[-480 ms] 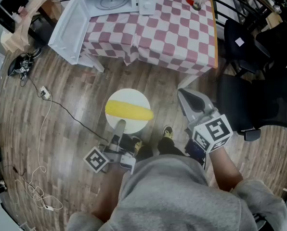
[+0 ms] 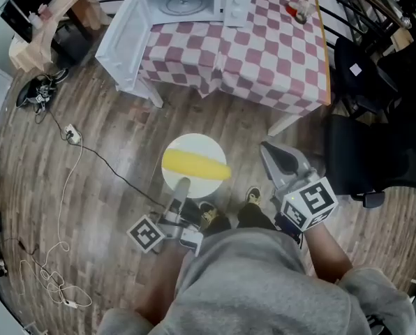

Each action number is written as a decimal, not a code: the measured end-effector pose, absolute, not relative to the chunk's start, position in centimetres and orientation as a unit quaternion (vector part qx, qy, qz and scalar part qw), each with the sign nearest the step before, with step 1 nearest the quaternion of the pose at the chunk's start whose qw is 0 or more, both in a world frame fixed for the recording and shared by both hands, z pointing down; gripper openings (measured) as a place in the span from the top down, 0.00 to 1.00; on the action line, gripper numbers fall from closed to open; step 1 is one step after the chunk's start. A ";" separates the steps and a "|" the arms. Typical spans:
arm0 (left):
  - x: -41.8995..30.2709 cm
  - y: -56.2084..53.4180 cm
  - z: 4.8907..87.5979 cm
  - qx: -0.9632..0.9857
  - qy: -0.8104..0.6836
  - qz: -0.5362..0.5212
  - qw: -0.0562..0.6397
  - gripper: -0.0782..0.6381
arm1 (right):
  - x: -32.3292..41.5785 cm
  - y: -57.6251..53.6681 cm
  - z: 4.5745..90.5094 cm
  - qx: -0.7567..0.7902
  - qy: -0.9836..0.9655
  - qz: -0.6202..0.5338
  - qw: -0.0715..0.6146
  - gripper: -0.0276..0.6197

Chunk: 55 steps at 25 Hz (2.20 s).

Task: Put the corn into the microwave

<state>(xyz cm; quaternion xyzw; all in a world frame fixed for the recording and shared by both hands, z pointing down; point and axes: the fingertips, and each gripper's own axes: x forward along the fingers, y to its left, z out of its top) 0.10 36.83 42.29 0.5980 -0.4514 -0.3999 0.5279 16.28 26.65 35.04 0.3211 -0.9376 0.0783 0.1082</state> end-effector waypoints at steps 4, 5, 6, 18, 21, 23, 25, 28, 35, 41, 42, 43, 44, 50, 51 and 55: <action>-1.4 37.4 42.3 0.591 -0.455 -0.408 0.527 0.85 | 14.6 27.6 35.7 0.317 -0.936 0.097 0.115 0.96; -1.7 37.5 42.2 0.591 -0.455 -0.411 0.524 0.85 | 14.2 27.7 35.8 0.315 -0.937 0.100 0.116 0.96; -2.0 37.4 41.9 0.592 -0.454 -0.414 0.522 0.85 | 13.9 27.7 35.8 0.313 -0.937 0.101 0.116 0.96; -3.2 36.3 41.5 0.588 -0.452 -0.421 0.523 0.85 | 12.7 25.3 36.1 0.327 -0.933 0.102 0.109 0.96; -3.7 34.9 41.2 0.592 -0.449 -0.420 0.521 0.85 | 12.4 23.6 35.9 0.329 -0.934 0.095 0.104 0.96; -4.0 33.6 41.1 0.592 -0.445 -0.423 0.522 0.85 | 12.2 22.3 35.7 0.333 -0.933 0.087 0.108 0.96; -4.4 32.1 41.0 0.593 -0.442 -0.424 0.522 0.85 | 11.8 21.0 35.7 0.335 -0.932 0.082 0.111 0.96; -5.0 29.9 41.0 0.598 -0.439 -0.420 0.523 0.85 | 11.2 19.2 36.0 0.338 -0.931 0.085 0.112 0.96; -6.6 25.1 40.9 0.601 -0.439 -0.408 0.529 0.85 | 9.6 14.5 35.9 0.340 -0.930 0.089 0.110 0.96; -7.5 21.7 40.2 0.603 -0.439 -0.407 0.528 0.85 | 8.3 11.0 35.5 0.335 -0.931 0.092 0.107 0.96; -7.5 21.2 40.1 0.602 -0.439 -0.408 0.528 0.85 | 8.2 10.5 35.5 0.333 -0.932 0.093 0.106 0.96; -7.6 20.7 40.0 0.600 -0.438 -0.410 0.529 0.85 | 8.1 9.9 35.4 0.332 -0.933 0.093 0.105 0.96; -7.6 20.2 39.9 0.598 -0.438 -0.412 0.530 0.85 | 8.0 9.4 35.3 0.332 -0.933 0.092 0.106 0.96; -7.4 17.3 40.0 0.594 -0.442 -0.410 0.532 0.85 | 7.9 6.4 35.5 0.325 -0.936 0.093 0.103 0.96; -7.3 16.8 39.9 0.594 -0.442 -0.411 0.532 0.85 | 8.0 6.0 35.6 0.324 -0.936 0.093 0.104 0.96; -7.2 15.0 39.9 0.594 -0.443 -0.413 0.530 0.85 | 8.3 4.1 36.0 0.325 -0.935 0.097 0.101 0.96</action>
